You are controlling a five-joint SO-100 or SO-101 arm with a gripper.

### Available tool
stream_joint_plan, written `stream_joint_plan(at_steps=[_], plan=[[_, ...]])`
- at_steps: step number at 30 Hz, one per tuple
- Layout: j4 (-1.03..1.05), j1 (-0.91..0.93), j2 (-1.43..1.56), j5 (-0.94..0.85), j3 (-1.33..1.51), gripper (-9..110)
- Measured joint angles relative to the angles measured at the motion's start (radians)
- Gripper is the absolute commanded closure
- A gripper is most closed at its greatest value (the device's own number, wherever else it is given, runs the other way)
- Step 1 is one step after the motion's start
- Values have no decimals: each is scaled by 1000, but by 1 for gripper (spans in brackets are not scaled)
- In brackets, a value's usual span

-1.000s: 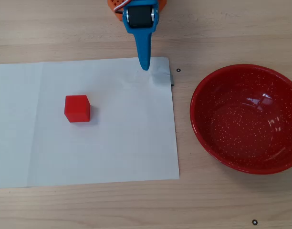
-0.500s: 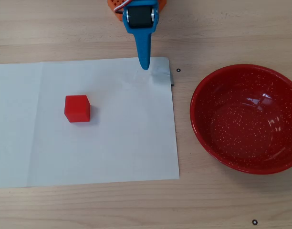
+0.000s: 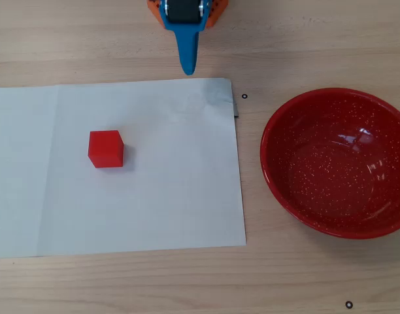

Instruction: Grasp the red cube and put it in the red bowl

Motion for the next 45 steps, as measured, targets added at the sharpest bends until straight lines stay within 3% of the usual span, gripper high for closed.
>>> stream_joint_plan(at_steps=[14, 20, 27, 45], plan=[[3, -63, -298, 8, -318, 101], [117, -110, -382, 58, -459, 101], [282, -172, -675, 114, -735, 101], [410, -336, -1143, 284, -1161, 101]])
